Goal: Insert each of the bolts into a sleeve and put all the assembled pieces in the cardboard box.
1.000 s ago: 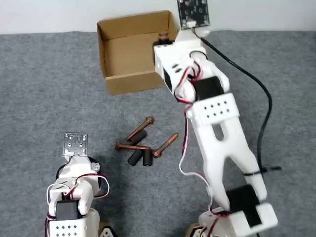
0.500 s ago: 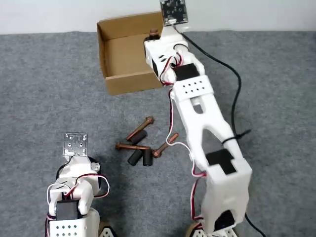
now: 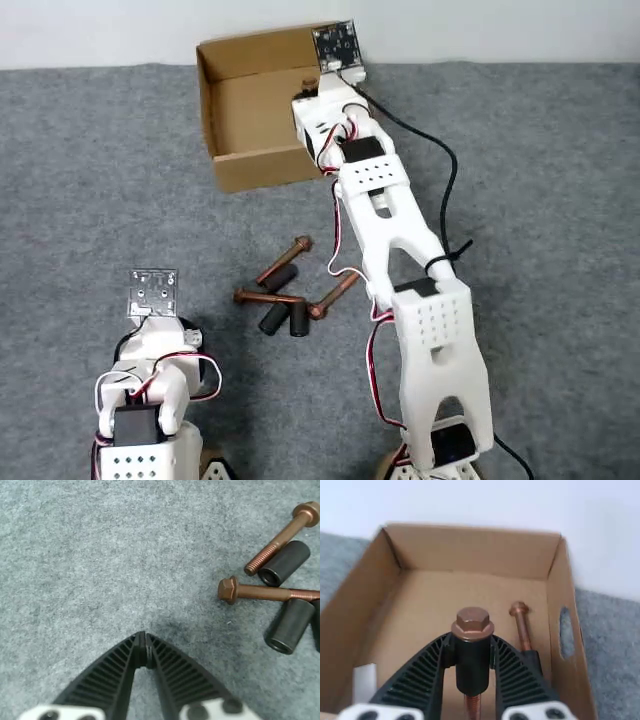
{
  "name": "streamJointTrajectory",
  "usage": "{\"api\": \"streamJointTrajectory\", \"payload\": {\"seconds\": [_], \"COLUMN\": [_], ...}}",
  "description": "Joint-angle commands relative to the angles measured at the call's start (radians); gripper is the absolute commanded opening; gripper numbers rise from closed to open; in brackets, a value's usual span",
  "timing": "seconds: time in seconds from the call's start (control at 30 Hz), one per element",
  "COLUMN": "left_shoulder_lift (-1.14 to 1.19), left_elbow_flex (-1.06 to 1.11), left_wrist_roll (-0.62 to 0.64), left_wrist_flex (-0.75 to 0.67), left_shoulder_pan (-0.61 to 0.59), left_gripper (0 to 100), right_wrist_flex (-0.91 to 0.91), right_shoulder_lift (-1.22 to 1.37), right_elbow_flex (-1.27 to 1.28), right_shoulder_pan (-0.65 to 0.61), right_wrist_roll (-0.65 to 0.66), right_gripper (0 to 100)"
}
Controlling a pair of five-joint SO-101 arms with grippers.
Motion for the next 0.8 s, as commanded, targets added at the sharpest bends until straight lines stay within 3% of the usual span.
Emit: {"api": "streamJointTrajectory", "payload": {"seconds": [0.0,0.43,0.67,0.77], "left_shoulder_lift": [-0.009,-0.009,-0.009,-0.009], "left_elbow_flex": [-0.004,-0.004,-0.004,-0.004], "left_wrist_roll": [-0.009,-0.009,-0.009,-0.009], "left_wrist_flex": [0.006,0.006,0.006,0.006], "left_shoulder_pan": [-0.009,-0.009,-0.009,-0.009], "left_gripper": [0,0,0,0], "right_wrist_flex": [-0.019,0.143,0.275,0.341], "right_shoulder_lift": [0.047,0.271,0.275,0.263], "right_elbow_flex": [-0.169,-0.361,-0.420,-0.493], "right_shoulder_pan": [0.028,0.050,0.036,0.025], "right_wrist_roll": [0.012,0.014,0.104,0.112], "right_gripper": [0.8,1.0,18.9,17.3]}}
